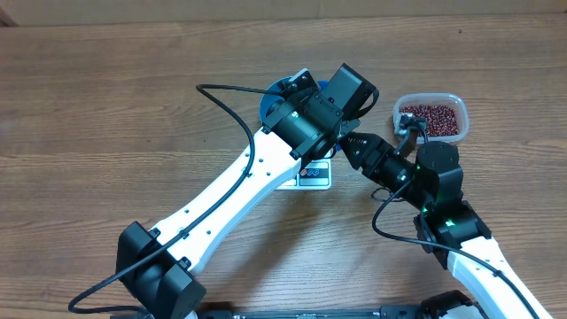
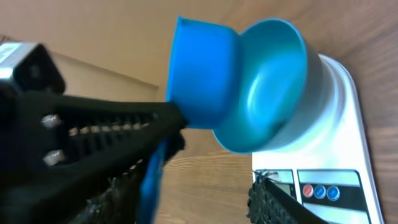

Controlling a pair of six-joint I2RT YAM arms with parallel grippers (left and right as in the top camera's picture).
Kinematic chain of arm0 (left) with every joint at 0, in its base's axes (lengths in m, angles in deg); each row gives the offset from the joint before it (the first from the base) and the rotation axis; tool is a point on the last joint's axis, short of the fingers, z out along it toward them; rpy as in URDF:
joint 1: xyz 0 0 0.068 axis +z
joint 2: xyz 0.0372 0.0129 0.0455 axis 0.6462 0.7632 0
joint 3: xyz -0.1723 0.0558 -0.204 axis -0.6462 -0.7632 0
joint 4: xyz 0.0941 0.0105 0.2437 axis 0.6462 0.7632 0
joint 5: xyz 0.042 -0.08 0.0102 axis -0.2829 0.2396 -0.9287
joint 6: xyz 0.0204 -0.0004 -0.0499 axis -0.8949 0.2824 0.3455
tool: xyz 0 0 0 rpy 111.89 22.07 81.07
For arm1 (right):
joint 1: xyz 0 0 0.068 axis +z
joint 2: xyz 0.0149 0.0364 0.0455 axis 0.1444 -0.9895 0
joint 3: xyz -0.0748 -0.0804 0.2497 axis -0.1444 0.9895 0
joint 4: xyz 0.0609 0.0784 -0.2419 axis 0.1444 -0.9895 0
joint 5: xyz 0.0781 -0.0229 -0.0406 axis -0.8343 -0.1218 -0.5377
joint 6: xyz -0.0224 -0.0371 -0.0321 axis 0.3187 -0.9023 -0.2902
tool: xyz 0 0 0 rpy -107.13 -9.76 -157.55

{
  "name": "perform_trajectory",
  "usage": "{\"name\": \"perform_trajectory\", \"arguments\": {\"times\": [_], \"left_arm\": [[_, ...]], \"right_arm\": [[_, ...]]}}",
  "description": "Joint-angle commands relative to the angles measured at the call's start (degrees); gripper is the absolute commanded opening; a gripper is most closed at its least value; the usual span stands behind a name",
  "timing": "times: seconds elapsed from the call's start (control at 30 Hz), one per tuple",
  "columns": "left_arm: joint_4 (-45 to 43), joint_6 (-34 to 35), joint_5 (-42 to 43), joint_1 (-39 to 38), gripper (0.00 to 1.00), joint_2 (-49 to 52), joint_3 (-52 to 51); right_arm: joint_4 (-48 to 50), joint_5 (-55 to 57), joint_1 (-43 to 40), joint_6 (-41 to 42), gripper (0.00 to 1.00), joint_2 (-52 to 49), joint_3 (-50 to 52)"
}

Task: Scoop item into bowl and weigh 150g on scale
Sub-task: 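Carry the scoop over the scale toward the right gripper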

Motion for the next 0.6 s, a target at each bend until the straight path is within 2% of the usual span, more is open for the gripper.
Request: {"name": "perform_trajectory", "arguments": {"times": [0.0,0.3,0.57], "left_arm": [[-0.02,1.25,-1.16,-0.37,0.04,0.15,1.92],[0.24,1.46,-1.16,-0.37,0.04,0.15,1.92],[0.52,1.49,-1.14,-0.37,0.04,0.15,1.90]], "right_arm": [[3.39,1.68,2.23,-0.02,0.58,-0.90,-1.86],[7.21,1.68,3.69,2.89,0.52,-5.46,-1.86],[9.92,1.68,3.69,4.20,0.37,-5.46,-1.86]]}}
